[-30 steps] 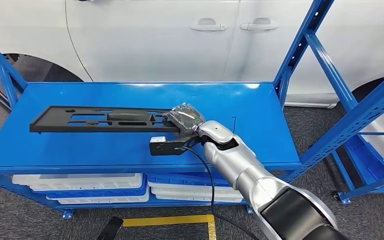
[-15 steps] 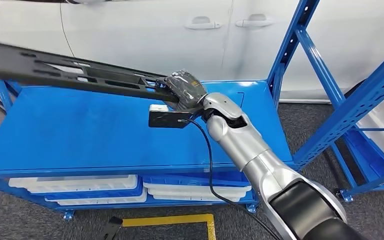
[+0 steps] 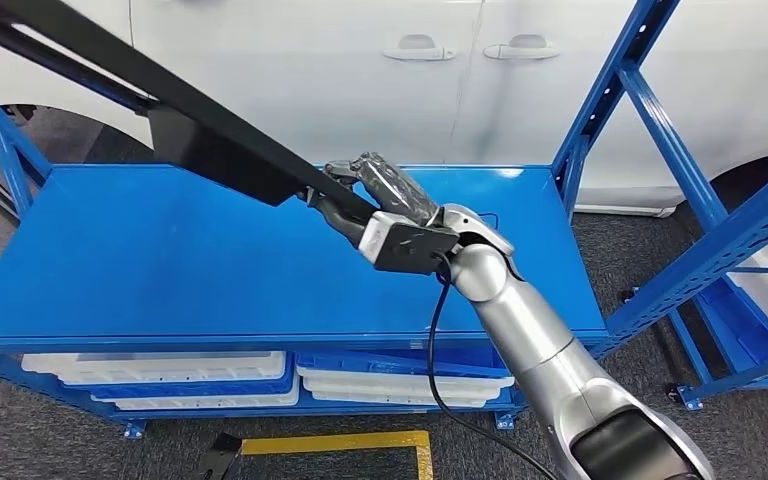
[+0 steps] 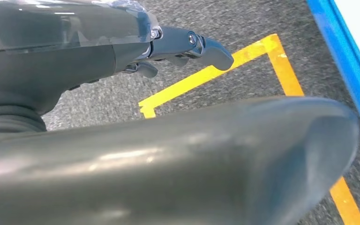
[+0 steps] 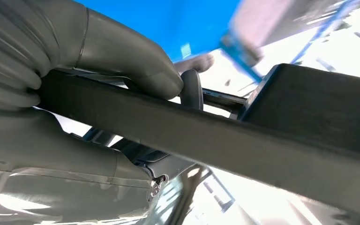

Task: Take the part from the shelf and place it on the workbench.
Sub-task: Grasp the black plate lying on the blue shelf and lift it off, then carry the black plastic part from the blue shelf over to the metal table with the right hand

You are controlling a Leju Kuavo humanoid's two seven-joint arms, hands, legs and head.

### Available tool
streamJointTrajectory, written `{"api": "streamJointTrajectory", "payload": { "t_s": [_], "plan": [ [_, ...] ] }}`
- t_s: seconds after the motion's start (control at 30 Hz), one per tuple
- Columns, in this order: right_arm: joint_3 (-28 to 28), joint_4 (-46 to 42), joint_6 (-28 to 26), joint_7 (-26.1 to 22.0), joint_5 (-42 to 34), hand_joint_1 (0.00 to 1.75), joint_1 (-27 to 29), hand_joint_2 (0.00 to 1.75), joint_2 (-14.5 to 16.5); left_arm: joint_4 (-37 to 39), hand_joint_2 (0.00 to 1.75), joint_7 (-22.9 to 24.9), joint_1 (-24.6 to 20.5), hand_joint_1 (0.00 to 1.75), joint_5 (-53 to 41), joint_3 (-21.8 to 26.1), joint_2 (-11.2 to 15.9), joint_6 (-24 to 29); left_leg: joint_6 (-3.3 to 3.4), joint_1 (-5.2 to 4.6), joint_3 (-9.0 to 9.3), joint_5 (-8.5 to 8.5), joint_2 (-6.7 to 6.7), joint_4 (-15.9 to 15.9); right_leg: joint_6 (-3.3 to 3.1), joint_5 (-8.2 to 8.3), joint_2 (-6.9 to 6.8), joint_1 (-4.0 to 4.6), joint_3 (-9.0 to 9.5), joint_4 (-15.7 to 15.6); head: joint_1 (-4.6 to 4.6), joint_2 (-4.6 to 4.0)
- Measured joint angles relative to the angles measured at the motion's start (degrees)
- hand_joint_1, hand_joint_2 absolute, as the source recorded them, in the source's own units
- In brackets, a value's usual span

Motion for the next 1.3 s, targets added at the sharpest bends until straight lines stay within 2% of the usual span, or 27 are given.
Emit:
{"api": "streamJointTrajectory", "payload": {
  "t_s": [0.03, 0.07, 0.1, 0.13, 0.2, 0.27, 0.33, 0.4, 0.43, 0.47, 0.53, 0.57, 0.6, 0.63, 0.67, 0.73, 0.77, 0.87, 0.93, 0.97, 1.03, 1.07, 1.1, 1.13, 1.17, 1.23, 1.3],
  "plan": [
    [0.01, -1.31, 1.01, -0.42, -1.85, 1.38, 1.19, 1.75, -0.58, 0.00, 0.00, -0.12, 0.03, 0.00, 0.17, 0.02, -0.01, -0.01, 0.11, -0.02, 0.01, -0.03, 0.00, 0.00, 0.18, -1.43, 0.00, -0.05, -1.95, 3.85, 0.00, 0.00],
    [0.01, -2.58, 1.84, -0.76, -3.42, 1.36, 2.49, 1.75, -1.15, 0.00, 0.00, -0.21, 0.08, 0.00, 0.38, 0.05, -0.01, -0.01, 0.16, -0.03, 0.04, -0.06, -0.02, 0.01, 0.26, -2.02, 0.00, -0.09, -3.37, 6.50, 0.00, 0.00],
    [0.02, -3.79, 2.53, -1.07, -4.71, 1.33, 3.72, 1.75, -1.66, 0.00, 0.00, -0.32, 0.13, 0.00, 0.60, 0.10, -0.01, -0.01, 0.17, -0.05, 0.08, -0.08, -0.05, 0.01, 0.23, -1.56, 0.00, -0.10, -3.86, 7.12, 0.01, 0.00],
    [0.03, -5.01, 3.05, -1.37, -5.79, 1.31, 4.86, 1.75, -2.11, 0.00, 0.00, -0.45, 0.16, 0.00, 0.79, 0.20, -0.01, -0.01, 0.16, -0.10, 0.15, -0.10, -0.09, 0.01, 0.06, -0.06, 0.00, -0.10, -3.15, 5.32, 0.01, 0.00],
    [0.05, -7.75, 3.75, -2.22, -7.46, 1.26, 7.07, 1.75, -2.96, 0.00, 0.00, -0.69, 0.18, 0.00, 1.23, 0.51, -0.08, -0.01, 0.07, -0.21, 0.34, -0.19, -0.16, 0.00, -0.75, 3.80, 0.00, 0.16, 0.65, -2.73, 0.01, 0.00],
    [0.11, -10.82, 4.25, -3.37, -8.73, 1.23, 9.70, 1.75, -3.73, 0.00, 0.00, -0.83, 0.25, 0.00, 1.68, 0.91, -0.18, -0.01, -0.28, -0.36, 0.44, -0.32, -0.19, -0.02, -1.53, 5.64, -0.07, 0.60, 3.46, -8.53, 0.00, 0.00],
    [0.22, -13.67, 4.56, -4.39, -9.32, 1.21, 12.81, 1.75, -4.38, 0.00, 0.00, -0.93, 0.42, 0.00, 2.01, 1.21, -0.24, -0.01, -0.87, -0.38, 0.57, -0.40, -0.18, -0.21, -1.93, 5.65, -0.14, 0.88, 3.88, -9.44, 0.00, 0.00],
    [0.37, -16.22, 4.72, -5.20, -9.44, 1.22, 15.92, 1.75, -4.93, 0.00, 0.00, -1.07, 0.61, 0.00, 2.21, 1.42, -0.25, -0.01, -1.46, -0.39, 0.67, -0.87, -0.09, -0.06, -2.43, 5.96, -0.21, 0.50, 4.36, -10.21, 0.00, 0.00],
    [0.48, -17.36, 4.69, -5.55, -9.42, 1.22, 17.26, 1.75, -5.12, 0.00, 0.00, -1.18, 0.68, 0.00, 2.30, 1.52, -0.24, -0.01, -1.68, -0.43, 0.28, -1.79, -0.03, 1.08, -2.70, 6.16, -0.27, 0.27, 4.65, -10.67, -0.01, 0.00],
    [0.65, -18.37, 4.62, -5.85, -9.38, 1.22, 18.47, 1.75, -5.25, 0.00, 0.00, -1.28, 0.73, 0.00, 2.38, 1.63, -0.22, -0.02, -1.89, -0.44, -0.66, -3.33, 0.02, 3.44, -2.91, 6.31, -0.34, 0.05, 4.91, -11.05, -0.02, 0.00],
    [1.14, -19.87, 4.48, -6.18, -9.27, 1.21, 20.63, 1.75, -5.46, 0.00, 0.00, -1.52, 0.91, 0.00, 2.54, 1.91, -0.16, -0.05, -2.26, -0.36, -3.74, -6.93, 0.06, 10.52, -3.14, 6.30, -0.38, 0.11, 5.03, -11.11, -0.02, 0.01],
    [1.37, -20.46, 4.45, -6.24, -9.22, 1.21, 21.68, 1.75, -5.56, 0.00, 0.44, -1.61, 1.04, 0.00, 2.57, 2.06, -0.11, -0.08, -2.43, -0.33, -5.05, -7.96, 0.07, 13.42, -3.17, 6.26, -0.38, 0.13, 5.03, -11.07, -0.02, 0.01],
    [1.55, -21.04, 4.42, -6.28, -9.18, 1.22, 22.66, 1.75, -5.67, 0.00, 0.87, -1.68, 1.19, 0.00, 2.58, 2.19, -0.07, -0.11, -2.56, -0.31, -5.53, -7.94, 0.08, 14.54, -3.18, 6.22, -0.37, 0.15, 5.02, -11.01, -0.02, 0.01],
    [1.69, -21.65, 4.37, -6.35, -9.13, 1.23, 23.52, 1.75, -5.74, 0.00, 1.31, -1.71, 1.29, 0.00, 2.50, 2.28, -0.03, -0.14, -2.61, -0.30, -4.96, -6.87, 0.09, 13.47, -3.14, 6.17, -0.34, 0.15, 5.02, -10.91, -0.02, 0.00],
    [1.83, -22.26, 4.32, -6.44, -9.09, 1.24, 24.22, 1.75, -5.80, 0.00, 1.75, -1.72, 1.33, 0.00, 2.40, 2.34, 0.02, -0.16, -2.58, -0.29, -3.39, -5.06, 0.10, 10.39, -3.05, 6.10, -0.30, 0.14, 5.03, -10.77, -0.02, 0.00],
    [2.05, -23.49, 4.18, -6.62, -8.96, 1.24, 25.22, 1.75, -5.86, 0.00, 1.75, -1.52, 1.23, 0.00, 2.03, 2.37, 0.10, -0.33, -2.19, -0.37, 0.38, -2.07, 0.11, 2.86, -2.68, 5.82, -0.22, 0.25, 4.93, -10.28, -0.02, 0.00],
    [2.13, -24.05, 4.12, -6.68, -8.84, 1.24, 25.63, 1.75, -5.87, 0.00, 1.75, -1.28, 1.17, 0.00, 1.77, 2.35, 0.13, -0.48, -1.87, -0.45, 1.54, -1.42, 0.08, 0.54, -2.42, 5.71, -0.18, 0.35, 4.83, -10.05, -0.02, 0.00],
    [2.25, -25.44, 4.03, -6.69, -8.31, 1.24, 26.88, 1.75, -5.89, 0.00, 1.75, -0.49, 1.20, 0.00, 1.02, 2.29, 0.18, -0.75, -0.77, -0.66, 2.09, -1.16, -0.01, -0.73, -1.53, 5.69, -0.15, 0.47, 4.67, -9.85, -0.02, 0.00],
    [2.32, -26.11, 3.98, -6.66, -8.11, 1.24, 27.53, 1.75, -5.91, 0.00, 1.75, -0.21, 1.17, 0.00, 0.84, 2.28, 0.23, -0.75, -0.08, -0.52, 2.18, -0.83, 0.04, -1.06, -0.86, 4.56, -0.15, 0.28, 4.12, -8.47, -0.01, 0.00],
    [2.34, -26.36, 3.96, -6.64, -8.05, 1.24, 27.78, 1.75, -5.92, 0.00, 1.75, -0.04, 1.13, 0.00, 0.78, 2.27, 0.23, -0.74, 0.18, -0.40, 2.22, -0.69, 0.08, -1.22, -0.52, 3.09, -0.16, 0.16, 3.16, -6.22, -0.01, 0.00],
    [2.36, -26.70, 3.97, -6.60, -7.96, 1.24, 28.38, 1.75, -5.95, 0.00, 1.75, 0.35, 1.13, 0.00, 0.75, 2.25, 0.23, -0.42, 0.37, -0.35, 2.15, -0.62, 0.14, -1.21, 0.04, -0.81, -0.19, -0.09, -0.19, 1.30, -0.02, 0.00],
    [2.36, -26.81, 4.01, -6.59, -7.92, 1.24, 28.75, 1.75, -5.96, 0.00, 1.75, 0.54, 1.18, 0.00, 0.83, 2.26, 0.24, -0.10, 0.37, -0.36, 2.11, -0.62, 0.16, -1.19, 0.20, -2.09, -0.20, -0.19, -1.79, 4.78, -0.02, 0.00],
    [2.36, -26.94, 4.08, -6.58, -7.85, 1.24, 29.11, 1.75, -5.96, 0.00, 1.75, 0.67, 1.21, 0.00, 0.97, 2.27, 0.25, 0.25, 0.37, -0.36, 2.10, -0.62, 0.15, -1.17, 0.28, -2.38, -0.21, -0.27, -2.63, 6.66, -0.02, 0.00],
    [2.36, -27.09, 4.15, -6.56, -7.73, 1.24, 29.41, 1.75, -5.97, 0.00, 1.75, 0.73, 1.21, 0.00, 1.14, 2.29, 0.26, 0.54, 0.35, -0.36, 2.13, -0.63, 0.12, -1.15, 0.25, -1.51, -0.22, -0.33, -2.30, 6.13, -0.02, 0.00],
    [2.36, -27.26, 4.22, -6.54, -7.58, 1.24, 29.59, 1.75, -5.97, 0.00, 1.75, 0.79, 1.19, 0.00, 1.27, 2.31, 0.26, 0.80, 0.31, -0.36, 2.20, -0.65, 0.09, -1.14, 0.12, 0.27, -0.22, -0.39, -0.77, 3.19, -0.02, 0.00],
    [2.36, -27.55, 4.38, -6.46, -7.32, 1.24, 29.74, 1.75, -5.97, 0.00, 1.75, 0.93, 1.09, 0.00, 1.37, 2.31, 0.25, 1.15, 0.06, -0.44, 2.33, -0.74, 0.01, -1.10, -0.39, 3.73, -0.21, -0.27, 3.65, -5.36, -0.01, 0.00],
    [2.35, -27.72, 4.67, -6.42, -7.26, 1.24, 29.87, 1.75, -5.99, 0.00, 1.75, 1.11, 0.98, 0.00, 1.38, 2.31, 0.25, 1.43, -0.50, -0.55, 2.31, -0.79, 0.00, -1.10, -1.02, 4.86, -0.15, 0.07, 5.74, -9.75, -0.01, 0.00]
  ]
}}
